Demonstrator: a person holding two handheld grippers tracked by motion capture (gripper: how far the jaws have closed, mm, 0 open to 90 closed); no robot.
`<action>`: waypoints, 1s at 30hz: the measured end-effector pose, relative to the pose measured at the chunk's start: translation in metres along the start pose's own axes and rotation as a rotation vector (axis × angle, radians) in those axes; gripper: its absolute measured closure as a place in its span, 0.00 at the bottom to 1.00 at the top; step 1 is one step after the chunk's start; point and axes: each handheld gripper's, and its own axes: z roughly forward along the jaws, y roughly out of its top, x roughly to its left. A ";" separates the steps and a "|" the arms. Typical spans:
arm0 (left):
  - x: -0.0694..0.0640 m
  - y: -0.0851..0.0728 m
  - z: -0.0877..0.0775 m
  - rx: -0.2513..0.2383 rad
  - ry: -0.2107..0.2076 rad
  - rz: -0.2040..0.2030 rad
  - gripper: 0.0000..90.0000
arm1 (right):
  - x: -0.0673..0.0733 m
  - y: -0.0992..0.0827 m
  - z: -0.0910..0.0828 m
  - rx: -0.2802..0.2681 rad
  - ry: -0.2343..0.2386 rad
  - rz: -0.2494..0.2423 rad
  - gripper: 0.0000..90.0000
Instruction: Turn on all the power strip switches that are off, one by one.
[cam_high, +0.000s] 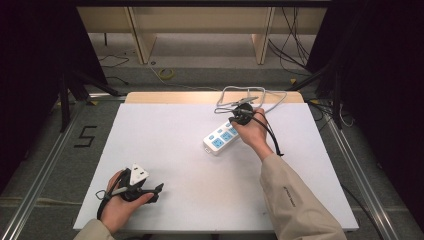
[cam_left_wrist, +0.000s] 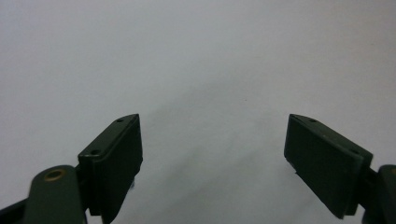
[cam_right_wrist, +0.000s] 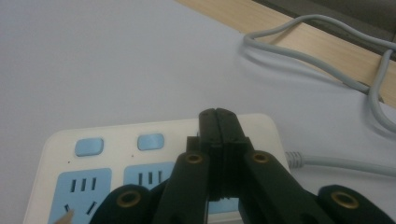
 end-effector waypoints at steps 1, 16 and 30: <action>0.000 0.000 0.000 0.000 0.000 0.000 0.21 | 0.000 0.000 0.001 0.001 0.000 0.001 1.00; 0.000 0.000 0.000 -0.001 -0.002 0.000 0.21 | 0.002 0.003 0.018 0.031 -0.011 0.005 1.00; 0.000 0.000 0.000 0.001 -0.002 0.001 0.21 | 0.002 0.000 0.025 0.046 -0.013 0.000 1.00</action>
